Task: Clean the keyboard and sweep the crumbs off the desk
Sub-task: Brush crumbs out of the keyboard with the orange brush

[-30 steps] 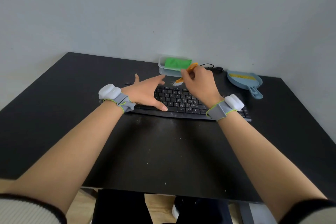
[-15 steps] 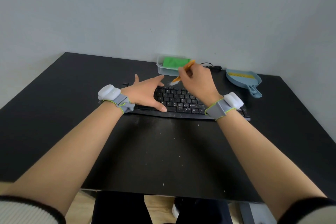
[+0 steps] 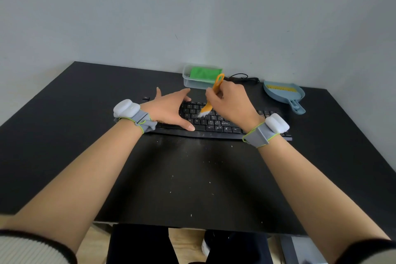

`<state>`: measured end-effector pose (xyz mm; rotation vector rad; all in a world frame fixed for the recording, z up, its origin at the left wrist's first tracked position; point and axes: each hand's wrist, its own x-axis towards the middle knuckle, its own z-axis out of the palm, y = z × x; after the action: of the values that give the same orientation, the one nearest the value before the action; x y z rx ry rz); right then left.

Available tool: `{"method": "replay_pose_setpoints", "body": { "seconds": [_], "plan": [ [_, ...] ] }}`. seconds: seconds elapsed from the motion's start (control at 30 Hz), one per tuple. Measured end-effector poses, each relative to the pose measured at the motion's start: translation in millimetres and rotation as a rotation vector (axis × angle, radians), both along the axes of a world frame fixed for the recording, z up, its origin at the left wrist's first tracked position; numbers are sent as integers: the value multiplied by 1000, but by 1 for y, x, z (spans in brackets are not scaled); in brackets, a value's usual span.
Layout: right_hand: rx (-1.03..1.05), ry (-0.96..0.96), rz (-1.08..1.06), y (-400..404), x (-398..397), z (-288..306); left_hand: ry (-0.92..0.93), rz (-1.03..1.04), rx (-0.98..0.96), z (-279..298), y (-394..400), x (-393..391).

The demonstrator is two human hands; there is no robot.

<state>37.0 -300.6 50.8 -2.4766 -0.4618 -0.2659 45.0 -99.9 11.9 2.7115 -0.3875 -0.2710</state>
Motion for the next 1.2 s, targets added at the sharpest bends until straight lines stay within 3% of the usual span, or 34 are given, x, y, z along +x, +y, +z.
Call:
{"method": "replay_pose_setpoints", "body": {
  "seconds": [0.57,0.87,1.2],
  "plan": [
    [-29,38,26,-16,-7,3,18,16,-29,1,-2,0],
    [67,-104,-73,-20,21,-7,-16,-28,-53,3,-20,2],
    [-33,-17,-61,-19,17,-11,-31,-36,1,1,-27,2]
  ]
}}
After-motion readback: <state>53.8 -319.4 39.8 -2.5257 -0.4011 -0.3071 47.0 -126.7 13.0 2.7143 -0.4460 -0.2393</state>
